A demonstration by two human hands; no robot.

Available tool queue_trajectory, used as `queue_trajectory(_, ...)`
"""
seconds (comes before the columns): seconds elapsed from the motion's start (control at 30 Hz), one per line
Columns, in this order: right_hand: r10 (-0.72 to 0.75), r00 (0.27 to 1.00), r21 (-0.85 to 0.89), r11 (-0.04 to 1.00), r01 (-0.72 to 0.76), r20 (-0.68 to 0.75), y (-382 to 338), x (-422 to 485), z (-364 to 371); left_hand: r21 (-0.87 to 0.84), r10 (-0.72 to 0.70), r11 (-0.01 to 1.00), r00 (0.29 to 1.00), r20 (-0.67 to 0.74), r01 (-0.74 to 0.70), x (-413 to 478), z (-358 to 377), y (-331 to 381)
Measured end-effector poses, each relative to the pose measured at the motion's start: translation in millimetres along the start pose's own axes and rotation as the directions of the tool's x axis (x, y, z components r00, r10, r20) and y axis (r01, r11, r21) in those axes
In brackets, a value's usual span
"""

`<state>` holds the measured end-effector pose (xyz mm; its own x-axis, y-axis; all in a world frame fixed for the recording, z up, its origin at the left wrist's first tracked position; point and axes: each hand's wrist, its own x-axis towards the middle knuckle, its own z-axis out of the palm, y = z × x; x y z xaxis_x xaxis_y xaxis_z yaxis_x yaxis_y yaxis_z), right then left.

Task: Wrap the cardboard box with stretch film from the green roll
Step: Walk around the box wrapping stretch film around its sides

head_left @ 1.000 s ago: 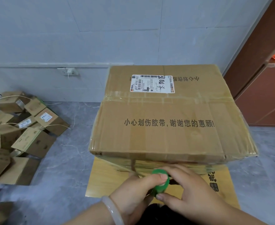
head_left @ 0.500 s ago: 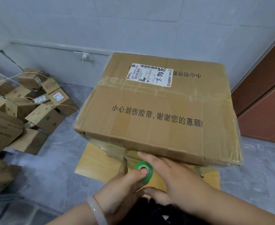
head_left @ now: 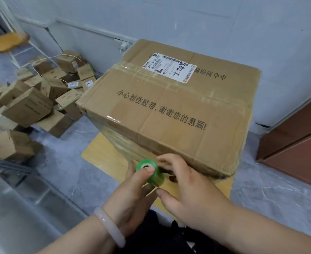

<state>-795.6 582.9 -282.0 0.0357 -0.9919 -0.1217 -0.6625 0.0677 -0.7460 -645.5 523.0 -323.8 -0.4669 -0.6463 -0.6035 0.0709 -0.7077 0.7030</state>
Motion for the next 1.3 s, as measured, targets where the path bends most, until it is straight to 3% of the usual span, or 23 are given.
queue_trajectory(0.17, -0.062, 0.998, -0.109, 0.992, 0.065, 0.029, 7.5, -13.1, -5.6, -0.023, 0.026, 0.999, 0.998, -0.057, -0.027, -7.0, 12.1, -13.1)
queue_trajectory(0.4, -0.02, 0.999, 0.034, 0.999, 0.022, -0.047, 16.1, -28.2, -4.7, -0.05, 0.076, 0.995, 0.987, -0.143, -0.084, -12.8, 45.0, -21.8)
queue_trajectory(0.63, -0.059, 0.997, -0.03, 0.998, 0.057, -0.048, 30.6, -45.7, -14.0, -0.059, 0.069, 0.995, 0.978, -0.197, -0.082, -23.1, 69.5, -25.2)
queue_trajectory(0.83, -0.047, 0.991, 0.025, 0.998, 0.051, -0.127, 37.6, -59.7, -18.4, -0.086, 0.04, 0.994, 0.961, -0.273, -0.066, -26.1, 91.3, -31.7)
queue_trajectory(1.07, -0.019, 0.975, 0.03, 0.999, 0.026, -0.22, 46.4, -73.0, -29.6, -0.18, 0.044, 0.979, 0.963, -0.267, -0.094, -21.6, 115.2, -34.9)
queue_trajectory(1.3, -0.035, 0.961, 0.021, 0.999, 0.043, -0.273, 54.9, -82.3, -29.7, -0.16, 0.056, 0.983, 0.976, -0.212, -0.091, -12.8, 118.3, -46.3)
